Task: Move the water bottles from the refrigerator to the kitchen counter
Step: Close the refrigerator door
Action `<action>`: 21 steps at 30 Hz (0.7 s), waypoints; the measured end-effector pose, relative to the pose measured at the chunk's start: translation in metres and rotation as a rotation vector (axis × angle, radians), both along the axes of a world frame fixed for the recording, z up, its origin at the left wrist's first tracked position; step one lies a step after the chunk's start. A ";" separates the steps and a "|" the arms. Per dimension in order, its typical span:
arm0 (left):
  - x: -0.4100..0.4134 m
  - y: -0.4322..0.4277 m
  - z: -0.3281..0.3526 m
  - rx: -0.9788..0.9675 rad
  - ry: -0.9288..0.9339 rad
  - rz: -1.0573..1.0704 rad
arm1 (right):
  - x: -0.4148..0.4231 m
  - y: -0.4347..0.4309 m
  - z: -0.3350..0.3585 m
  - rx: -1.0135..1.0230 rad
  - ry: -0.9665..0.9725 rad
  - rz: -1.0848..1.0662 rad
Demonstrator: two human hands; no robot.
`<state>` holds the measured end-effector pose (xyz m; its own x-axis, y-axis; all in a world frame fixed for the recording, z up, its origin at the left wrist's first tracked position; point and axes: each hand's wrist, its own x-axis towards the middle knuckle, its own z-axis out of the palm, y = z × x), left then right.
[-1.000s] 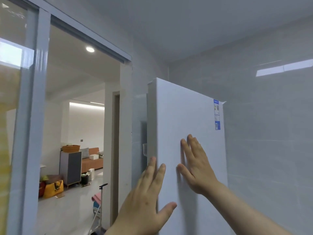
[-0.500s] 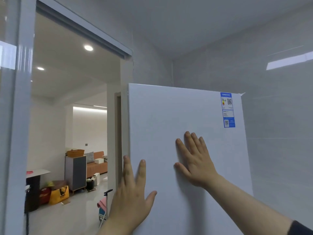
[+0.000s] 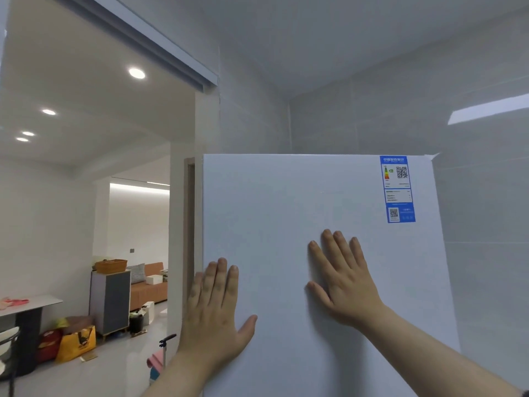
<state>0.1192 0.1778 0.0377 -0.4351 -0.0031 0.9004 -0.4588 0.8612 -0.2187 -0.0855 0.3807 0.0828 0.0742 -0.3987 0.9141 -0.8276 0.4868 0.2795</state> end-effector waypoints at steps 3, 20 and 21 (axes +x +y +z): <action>-0.022 -0.022 0.001 -0.023 -0.008 -0.035 | -0.012 -0.008 0.001 0.025 0.031 -0.048; -0.143 -0.123 -0.001 0.106 -0.202 -0.269 | -0.058 -0.049 0.000 0.212 -0.074 -0.425; -0.150 -0.125 -0.003 0.114 -0.210 -0.280 | -0.059 -0.049 -0.001 0.226 -0.092 -0.447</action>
